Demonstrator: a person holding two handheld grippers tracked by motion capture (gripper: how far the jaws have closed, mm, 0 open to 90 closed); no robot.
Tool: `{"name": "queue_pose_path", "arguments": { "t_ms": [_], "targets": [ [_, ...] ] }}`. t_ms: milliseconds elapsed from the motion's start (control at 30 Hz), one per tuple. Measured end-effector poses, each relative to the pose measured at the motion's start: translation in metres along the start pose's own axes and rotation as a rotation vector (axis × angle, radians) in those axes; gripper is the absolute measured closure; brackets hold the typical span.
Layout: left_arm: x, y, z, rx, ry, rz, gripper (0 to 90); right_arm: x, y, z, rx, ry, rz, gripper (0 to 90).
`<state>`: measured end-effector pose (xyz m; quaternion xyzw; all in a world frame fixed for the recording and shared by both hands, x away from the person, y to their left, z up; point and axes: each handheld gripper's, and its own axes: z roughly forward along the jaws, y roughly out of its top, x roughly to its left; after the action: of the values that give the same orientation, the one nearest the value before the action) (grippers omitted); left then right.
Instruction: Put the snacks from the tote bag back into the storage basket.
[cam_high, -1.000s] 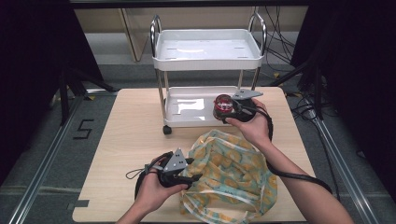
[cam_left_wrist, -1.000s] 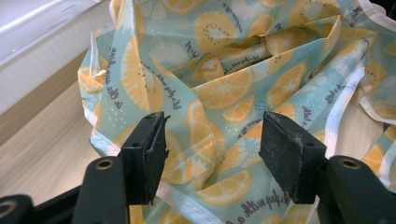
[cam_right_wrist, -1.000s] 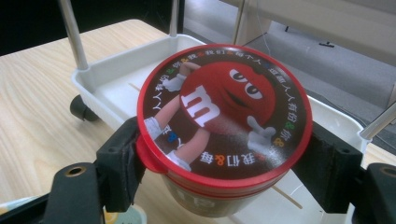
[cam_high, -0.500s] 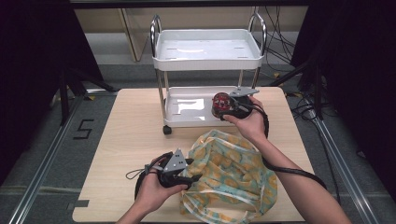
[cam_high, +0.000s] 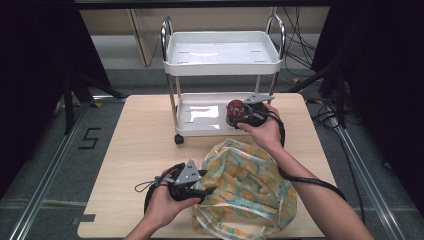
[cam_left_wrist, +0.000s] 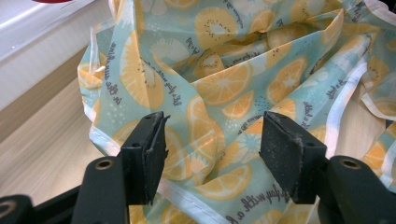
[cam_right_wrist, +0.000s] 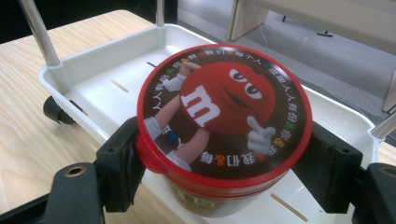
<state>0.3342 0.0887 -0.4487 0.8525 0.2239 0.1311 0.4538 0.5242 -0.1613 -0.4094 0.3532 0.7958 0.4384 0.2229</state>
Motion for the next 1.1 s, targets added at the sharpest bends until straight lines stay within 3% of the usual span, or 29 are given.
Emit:
{"name": "queue_pose_path", "arguments": {
  "t_ms": [333, 367, 533, 567, 667, 733, 767, 933, 967, 1067, 1100],
  "targets": [
    [0.001, 0.0, 0.0, 0.009, -0.012, 0.017, 40.1, -0.004, -0.002, 0.007, 0.02, -0.025, -0.01, 26.1],
    [0.002, 0.0, 0.0, 0.01, -0.005, 0.024, 40.1, -0.003, -0.002, 0.007, 0.028, -0.012, 0.007, 26.0],
    [0.001, 0.0, 0.0, 0.002, -0.005, 0.016, 40.1, -0.004, -0.003, 0.011, 0.018, -0.03, -0.002, 26.1],
    [0.001, 0.0, 0.0, 0.004, -0.005, 0.018, 40.1, -0.004, -0.003, 0.012, 0.035, -0.011, -0.004, 26.1],
    [0.001, 0.0, 0.0, 0.007, -0.015, 0.017, 40.1, -0.002, -0.004, 0.015, 0.031, -0.014, 0.012, 26.1],
    [0.002, 0.001, 0.0, 0.006, -0.011, 0.038, 40.1, -0.002, -0.004, 0.016, 0.024, -0.018, 0.01, 26.1],
    [0.001, 0.0, 0.0, 0.01, -0.019, 0.017, 40.1, -0.002, -0.003, 0.017, 0.023, -0.022, -0.001, 26.0],
    [0.002, 0.0, 0.0, 0.007, -0.017, 0.026, 40.1, -0.001, -0.004, 0.021, 0.026, -0.023, 0.004, 26.0],
    [0.002, 0.0, 0.001, 0.0, -0.007, 0.031, 40.1, 0.002, -0.005, 0.021, 0.056, -0.014, 0.037, 26.0],
    [0.001, 0.0, 0.001, 0.0, -0.007, 0.014, 40.1, 0.0, -0.006, 0.025, 0.037, -0.024, 0.008, 26.0],
    [0.002, 0.0, 0.0, 0.003, -0.012, 0.037, 40.1, 0.0, -0.007, 0.026, 0.054, -0.01, 0.025, 26.0]
  ]
}}
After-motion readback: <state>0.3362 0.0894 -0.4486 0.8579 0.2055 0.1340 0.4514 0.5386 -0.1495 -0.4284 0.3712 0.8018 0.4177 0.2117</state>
